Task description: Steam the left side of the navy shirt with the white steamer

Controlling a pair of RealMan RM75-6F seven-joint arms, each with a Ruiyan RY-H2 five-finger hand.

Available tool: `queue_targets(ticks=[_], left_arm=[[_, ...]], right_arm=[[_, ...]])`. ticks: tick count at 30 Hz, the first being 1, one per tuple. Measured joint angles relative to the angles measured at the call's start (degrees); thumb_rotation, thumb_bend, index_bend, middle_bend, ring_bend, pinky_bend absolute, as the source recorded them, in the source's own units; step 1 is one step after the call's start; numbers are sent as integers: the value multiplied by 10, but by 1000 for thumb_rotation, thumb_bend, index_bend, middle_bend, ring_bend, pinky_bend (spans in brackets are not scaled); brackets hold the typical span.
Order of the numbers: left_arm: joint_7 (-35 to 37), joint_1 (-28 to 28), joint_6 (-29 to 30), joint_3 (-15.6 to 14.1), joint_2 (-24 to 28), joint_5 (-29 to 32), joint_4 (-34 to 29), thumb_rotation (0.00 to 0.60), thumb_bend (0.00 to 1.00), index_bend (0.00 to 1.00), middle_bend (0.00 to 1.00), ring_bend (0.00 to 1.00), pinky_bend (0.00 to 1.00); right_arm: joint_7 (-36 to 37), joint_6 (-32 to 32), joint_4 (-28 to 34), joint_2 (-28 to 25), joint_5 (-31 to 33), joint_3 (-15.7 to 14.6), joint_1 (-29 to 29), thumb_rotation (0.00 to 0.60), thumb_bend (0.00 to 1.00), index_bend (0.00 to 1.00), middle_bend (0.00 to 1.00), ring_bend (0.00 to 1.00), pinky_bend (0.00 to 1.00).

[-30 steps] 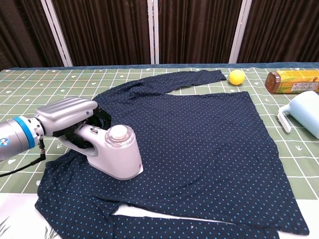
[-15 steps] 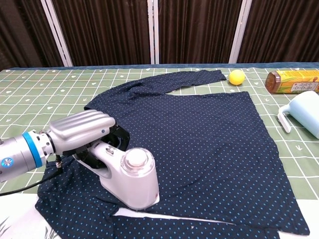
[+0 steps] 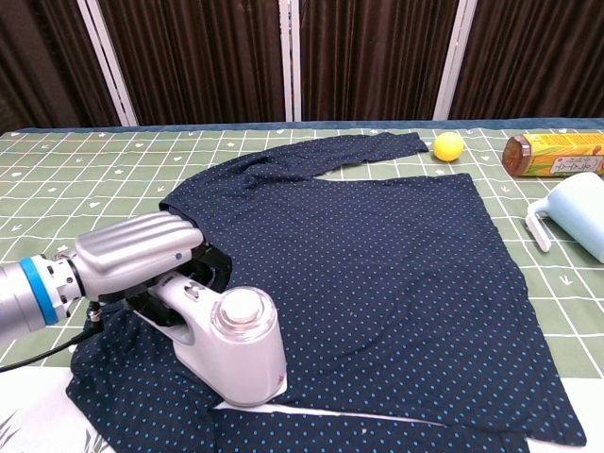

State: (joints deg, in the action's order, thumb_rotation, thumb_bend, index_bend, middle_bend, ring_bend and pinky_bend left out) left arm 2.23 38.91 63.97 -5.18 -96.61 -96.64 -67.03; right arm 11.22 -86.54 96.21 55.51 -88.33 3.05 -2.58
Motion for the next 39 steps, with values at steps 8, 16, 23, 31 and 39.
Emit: queue_targets(ticks=[8,16,23,31,39], left_arm=[[24,-16,14,-11,13,-3,15,600,322,917,862,769,997],[39,-29,26,-15,27,2,34,600,327,918,863,769,997],[60,-40,31,-12,33,12,61,600,331,918,862,769,997],[82,-51,34,-11,34,18,89,600,334,918,862,769,997],[89,-53,47,-17,29,-2,89,600,334,918,862,769,997]], right_arm=[[-1,-1,1,0,-2,-1,1,600,0,0,0,0,0],[0,-2,2,-1,-4,-2,1,600,0,0,0,0,0],[-3,-2,3,0,-5,-3,1,600,0,0,0,0,0],[-6,-1,4,0,-6,-3,0,600,0,0,0,0,0],[-5,-2,4,0,-6,-3,1,600,0,0,0,0,0]])
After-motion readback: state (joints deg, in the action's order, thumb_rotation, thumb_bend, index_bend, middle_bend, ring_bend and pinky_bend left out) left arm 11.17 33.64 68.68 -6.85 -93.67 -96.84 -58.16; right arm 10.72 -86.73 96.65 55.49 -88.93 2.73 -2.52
